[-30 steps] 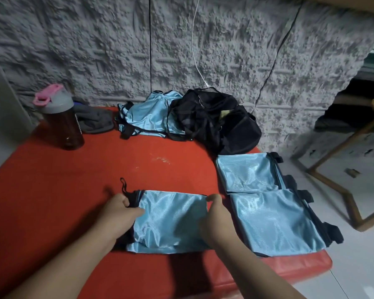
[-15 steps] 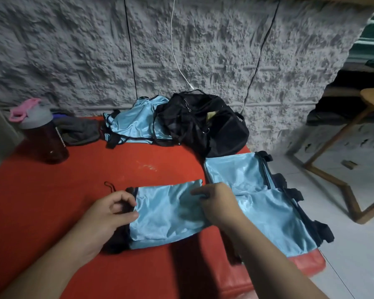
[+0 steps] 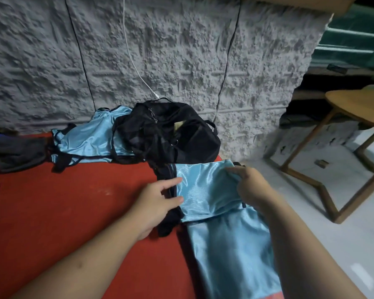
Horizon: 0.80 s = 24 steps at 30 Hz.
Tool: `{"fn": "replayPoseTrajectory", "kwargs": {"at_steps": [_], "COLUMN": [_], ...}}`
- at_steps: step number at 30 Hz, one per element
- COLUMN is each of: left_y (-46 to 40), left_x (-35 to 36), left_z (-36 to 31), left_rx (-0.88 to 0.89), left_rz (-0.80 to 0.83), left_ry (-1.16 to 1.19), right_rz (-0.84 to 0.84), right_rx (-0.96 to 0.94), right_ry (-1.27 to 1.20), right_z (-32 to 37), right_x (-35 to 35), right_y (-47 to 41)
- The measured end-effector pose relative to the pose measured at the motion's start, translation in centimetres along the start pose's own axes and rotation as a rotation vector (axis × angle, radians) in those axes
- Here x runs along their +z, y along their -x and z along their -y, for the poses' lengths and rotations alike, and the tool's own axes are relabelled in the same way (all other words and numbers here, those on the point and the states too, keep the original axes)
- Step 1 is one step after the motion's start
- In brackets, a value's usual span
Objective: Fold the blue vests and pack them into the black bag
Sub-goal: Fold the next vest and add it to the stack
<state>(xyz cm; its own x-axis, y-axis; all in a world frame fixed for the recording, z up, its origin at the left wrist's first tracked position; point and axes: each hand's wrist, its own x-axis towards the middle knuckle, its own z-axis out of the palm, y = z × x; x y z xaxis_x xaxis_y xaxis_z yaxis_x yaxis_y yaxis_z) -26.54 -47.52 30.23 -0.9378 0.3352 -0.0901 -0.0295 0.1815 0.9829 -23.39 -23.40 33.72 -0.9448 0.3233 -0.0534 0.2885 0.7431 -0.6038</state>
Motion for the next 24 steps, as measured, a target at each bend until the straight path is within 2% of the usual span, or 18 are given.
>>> {"fn": "replayPoseTrajectory", "kwargs": {"at_steps": [4,8,12,15,17,19,20,22,24], "left_y": [-2.7,-4.2,-4.9,-5.4,-5.8,-6.3,-6.4,-6.9,-7.4], "left_x": [1.4,2.1,2.2,1.8,1.9,2.7,3.4,4.9,5.7], "left_z": [0.7,1.7,2.3,1.6,0.7,0.0,-0.2,0.1,1.2], "left_rx": [-0.047,-0.098,-0.147,-0.163,-0.025,0.24,0.349,0.395,0.254], "left_rz": [0.014,0.066,0.089,0.089,-0.049,-0.2,-0.198,-0.035,0.174], "left_ry": [-0.005,-0.145,-0.308,-0.391,-0.564,-0.763,-0.838,-1.046,-1.246], "right_rz": [-0.114,-0.252,-0.247,-0.33,-0.38,-0.355,-0.314,-0.208,-0.13], "right_rx": [0.01,0.169,0.226,0.183,0.033,-0.175,-0.248,-0.214,-0.057], "right_ry": [-0.008,-0.093,0.014,0.07,0.092,0.132,0.19,0.309,0.338], "right_z": [-1.5,-3.2,-3.8,-3.2,-2.2,-1.0,-1.0,-1.8,-3.5], "right_x": [0.7,1.7,2.4,2.4,2.4,3.4,4.4,6.5,7.7], "right_y": [-1.0,-2.2,-2.4,-2.3,-2.3,-2.5,-2.8,-3.5,-3.9]}}
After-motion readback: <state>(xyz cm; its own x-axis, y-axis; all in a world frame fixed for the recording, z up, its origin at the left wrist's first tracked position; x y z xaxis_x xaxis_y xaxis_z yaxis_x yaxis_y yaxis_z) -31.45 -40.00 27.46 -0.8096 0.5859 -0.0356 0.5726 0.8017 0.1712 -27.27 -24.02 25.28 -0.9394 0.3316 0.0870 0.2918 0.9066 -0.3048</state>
